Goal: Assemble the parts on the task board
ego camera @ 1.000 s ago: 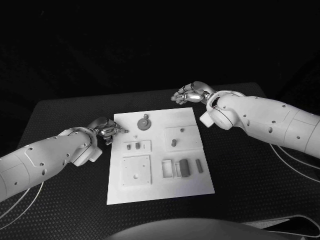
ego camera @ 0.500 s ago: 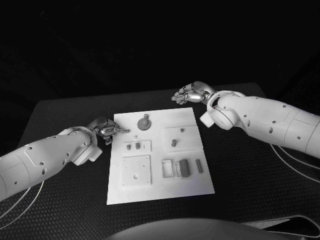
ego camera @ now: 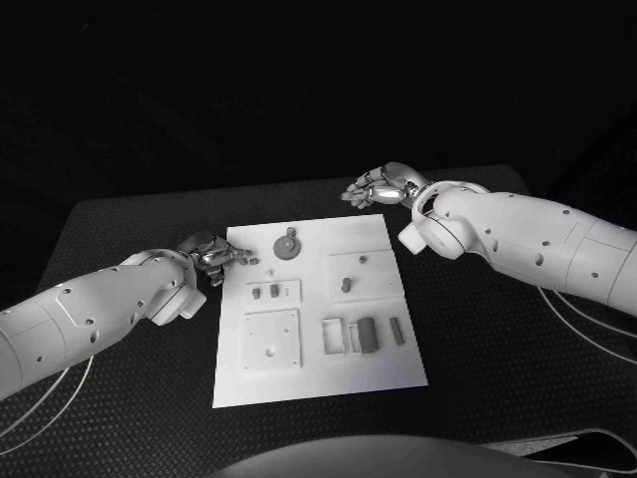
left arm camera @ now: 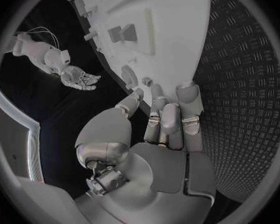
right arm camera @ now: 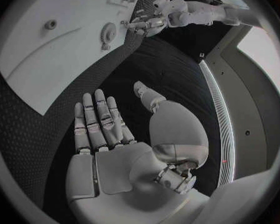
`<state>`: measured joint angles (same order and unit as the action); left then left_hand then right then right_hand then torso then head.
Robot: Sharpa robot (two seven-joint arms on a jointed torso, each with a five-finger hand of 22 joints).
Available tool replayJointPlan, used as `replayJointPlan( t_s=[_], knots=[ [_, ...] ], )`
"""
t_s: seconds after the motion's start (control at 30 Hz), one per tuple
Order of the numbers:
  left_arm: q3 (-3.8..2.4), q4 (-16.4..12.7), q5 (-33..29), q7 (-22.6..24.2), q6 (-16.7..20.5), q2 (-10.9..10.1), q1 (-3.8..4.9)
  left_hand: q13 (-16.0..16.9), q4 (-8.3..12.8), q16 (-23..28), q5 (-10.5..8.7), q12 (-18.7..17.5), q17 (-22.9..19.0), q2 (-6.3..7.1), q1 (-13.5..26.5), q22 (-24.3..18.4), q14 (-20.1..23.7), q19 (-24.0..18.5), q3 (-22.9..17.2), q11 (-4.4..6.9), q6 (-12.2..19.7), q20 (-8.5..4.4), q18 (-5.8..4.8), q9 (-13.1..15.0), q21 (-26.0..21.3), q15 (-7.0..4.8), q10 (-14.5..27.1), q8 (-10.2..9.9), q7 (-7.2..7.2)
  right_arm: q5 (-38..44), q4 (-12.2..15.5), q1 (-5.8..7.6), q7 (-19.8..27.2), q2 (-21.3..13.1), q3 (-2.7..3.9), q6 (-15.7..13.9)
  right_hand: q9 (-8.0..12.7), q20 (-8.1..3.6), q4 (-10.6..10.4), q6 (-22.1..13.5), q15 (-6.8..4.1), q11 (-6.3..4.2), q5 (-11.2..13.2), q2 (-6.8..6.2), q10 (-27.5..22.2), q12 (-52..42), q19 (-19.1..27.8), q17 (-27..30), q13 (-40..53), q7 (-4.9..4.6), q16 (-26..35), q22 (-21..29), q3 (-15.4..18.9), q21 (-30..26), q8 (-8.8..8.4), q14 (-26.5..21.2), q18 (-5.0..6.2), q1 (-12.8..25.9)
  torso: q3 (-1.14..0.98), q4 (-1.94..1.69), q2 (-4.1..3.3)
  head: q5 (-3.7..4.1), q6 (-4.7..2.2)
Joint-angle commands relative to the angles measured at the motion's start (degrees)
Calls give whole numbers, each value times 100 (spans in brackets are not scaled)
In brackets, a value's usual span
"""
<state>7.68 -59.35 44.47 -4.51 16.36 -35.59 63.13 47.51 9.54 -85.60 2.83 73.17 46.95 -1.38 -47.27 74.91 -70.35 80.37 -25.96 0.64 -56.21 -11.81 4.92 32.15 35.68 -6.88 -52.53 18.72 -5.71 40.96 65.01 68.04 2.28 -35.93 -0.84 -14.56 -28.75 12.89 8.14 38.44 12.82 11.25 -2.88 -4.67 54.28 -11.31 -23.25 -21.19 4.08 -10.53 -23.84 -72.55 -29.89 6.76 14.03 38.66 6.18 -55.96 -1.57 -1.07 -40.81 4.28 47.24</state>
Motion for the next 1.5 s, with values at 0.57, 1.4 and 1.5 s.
replayJointPlan(
  t_s=[0.57,1.4,1.5],
  knots=[
    [25,-3,259,-790,-260,131,-24,-58,520,67,-4,29,1,-18,-364,38,-80,65,-51,70,-70,-81,296,21,-69,-74,-81,37,63,10,6,-2,37,8,1,36,7,-11,-20,-40,7,-7,10,11,35,33,-49,-6,-8,-373,28,-11,-4,-38,23,48,72,39,-2,0,0,24,17],
    [25,9,412,-1085,-310,150,-23,-113,659,93,-4,25,11,-52,-948,33,-129,117,-415,78,-95,-91,226,9,-114,-80,-143,51,71,10,-2,-2,38,12,1,36,9,-10,-18,-41,7,-7,10,14,35,34,-52,-7,-8,-373,28,-17,-5,-44,26,49,73,35,9,-11,3,30,18],
    [25,12,412,-1097,-319,142,-23,-120,662,94,-4,23,15,-98,-1045,35,-131,119,-552,73,-86,-89,214,5,-120,-74,-149,45,66,10,1,-2,38,9,1,35,10,-10,-18,-41,7,-7,10,13,35,34,-52,-7,-8,-373,28,-17,-5,-45,26,49,73,36,7,-14,3,37,19]
  ],
)
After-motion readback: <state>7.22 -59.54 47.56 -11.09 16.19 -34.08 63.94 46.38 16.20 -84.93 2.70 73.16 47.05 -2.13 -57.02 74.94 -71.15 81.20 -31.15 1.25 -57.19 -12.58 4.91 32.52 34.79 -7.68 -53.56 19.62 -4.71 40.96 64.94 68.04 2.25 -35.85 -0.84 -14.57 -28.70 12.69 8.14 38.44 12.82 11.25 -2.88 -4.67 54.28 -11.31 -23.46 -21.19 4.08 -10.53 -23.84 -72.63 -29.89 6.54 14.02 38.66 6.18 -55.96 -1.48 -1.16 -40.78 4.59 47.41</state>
